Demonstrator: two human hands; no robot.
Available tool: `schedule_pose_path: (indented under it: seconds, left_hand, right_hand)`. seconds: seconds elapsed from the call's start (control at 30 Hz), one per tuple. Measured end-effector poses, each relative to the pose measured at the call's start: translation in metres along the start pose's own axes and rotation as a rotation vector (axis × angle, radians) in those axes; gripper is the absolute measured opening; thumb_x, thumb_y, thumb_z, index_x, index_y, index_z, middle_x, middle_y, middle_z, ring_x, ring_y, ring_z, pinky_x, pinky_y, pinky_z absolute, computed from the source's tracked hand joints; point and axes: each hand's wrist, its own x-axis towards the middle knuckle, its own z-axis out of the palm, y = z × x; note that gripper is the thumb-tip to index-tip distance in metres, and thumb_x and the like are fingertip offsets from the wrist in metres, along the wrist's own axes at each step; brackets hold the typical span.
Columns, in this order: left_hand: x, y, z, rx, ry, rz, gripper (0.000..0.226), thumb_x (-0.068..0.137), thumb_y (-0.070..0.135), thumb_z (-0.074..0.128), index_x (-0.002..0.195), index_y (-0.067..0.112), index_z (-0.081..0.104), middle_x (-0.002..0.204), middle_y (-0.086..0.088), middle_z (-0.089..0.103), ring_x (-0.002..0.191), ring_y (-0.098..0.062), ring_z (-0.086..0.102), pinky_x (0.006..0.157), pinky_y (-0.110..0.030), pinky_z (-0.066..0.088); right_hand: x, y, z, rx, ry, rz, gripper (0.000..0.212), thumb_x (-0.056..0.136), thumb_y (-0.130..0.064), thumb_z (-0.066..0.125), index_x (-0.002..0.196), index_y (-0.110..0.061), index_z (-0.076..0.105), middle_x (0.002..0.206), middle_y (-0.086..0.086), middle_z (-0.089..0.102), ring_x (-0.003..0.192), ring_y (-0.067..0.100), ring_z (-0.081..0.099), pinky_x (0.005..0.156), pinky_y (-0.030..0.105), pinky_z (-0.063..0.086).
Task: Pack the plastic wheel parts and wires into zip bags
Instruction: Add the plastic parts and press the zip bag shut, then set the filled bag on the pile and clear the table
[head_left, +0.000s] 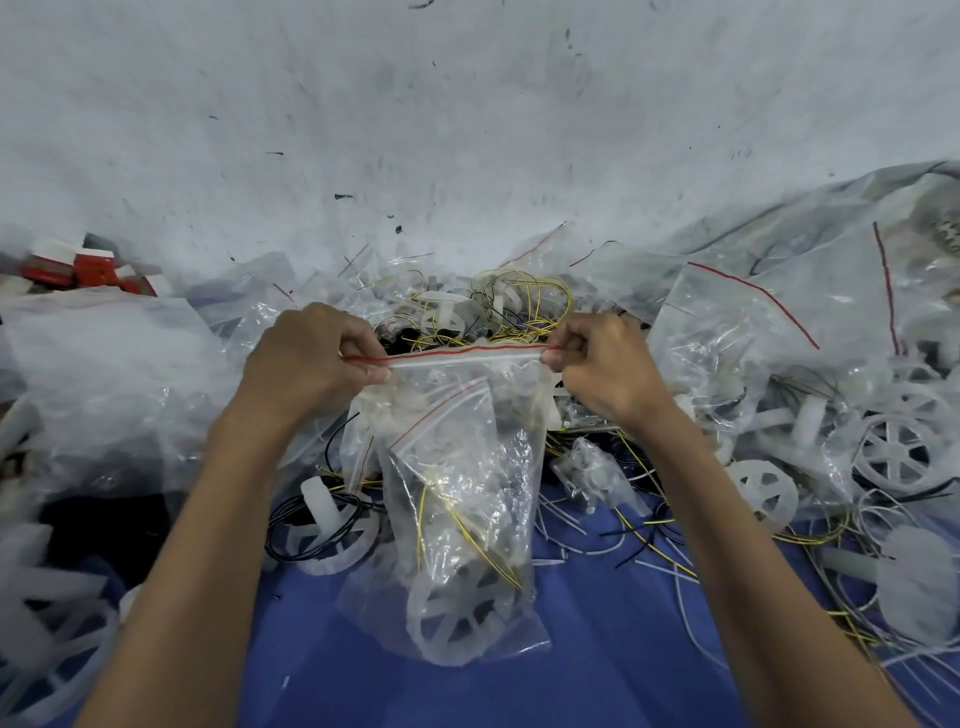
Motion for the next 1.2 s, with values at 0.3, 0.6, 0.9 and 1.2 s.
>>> schedule_pose_path:
  seconds: [0.3,0.6,0.9,1.2]
  left_hand:
    - [0.001,0.004,0.003,-0.225,-0.16,-0.062,0.045,0.065,0.054,0.074,0.1,0.026,0.065,0.091,0.017,0.063,0.079,0.005,0.057,0.07,-0.018,0.041]
    - [-0.005,0.02,0.011,-0.284,-0.429,-0.015,0.038,0.079,0.03,0.072,0.098,-0.002,0.068,0.099,-0.018,0.07,0.096,-0.032,0.066,0.093,-0.047,0.05]
    - [-0.001,0.033,0.029,-0.706,0.038,0.055,0.027,0.087,0.01,0.065,0.076,0.017,0.041,0.04,0.021,0.05,0.045,0.009,0.051,0.048,-0.004,0.039]
    - [0.001,0.033,0.023,-0.862,0.138,-0.136,0.043,0.079,0.045,0.067,0.112,0.025,0.048,0.118,0.007,0.06,0.099,-0.011,0.063,0.075,-0.027,0.047]
  right_hand:
    - [0.002,0.004,0.0,0.312,-0.073,0.15,0.015,0.091,-0.013,0.057,0.077,-0.013,0.059,0.074,0.008,0.065,0.075,0.023,0.062,0.08,0.045,0.053]
    - [-0.002,0.006,0.004,0.533,-0.226,0.152,0.033,0.093,-0.041,0.048,0.107,-0.01,0.047,0.084,-0.002,0.071,0.084,0.023,0.07,0.085,0.053,0.052]
    - [-0.023,-0.003,0.016,0.669,-0.773,0.161,0.03,0.074,-0.025,0.075,0.1,-0.021,0.06,0.081,-0.021,0.069,0.083,-0.005,0.064,0.075,0.011,0.05]
    - [-0.009,-0.004,-0.009,0.808,-0.331,0.172,0.016,0.085,-0.005,0.064,0.075,-0.018,0.061,0.062,-0.012,0.065,0.059,0.0,0.061,0.052,0.015,0.047]
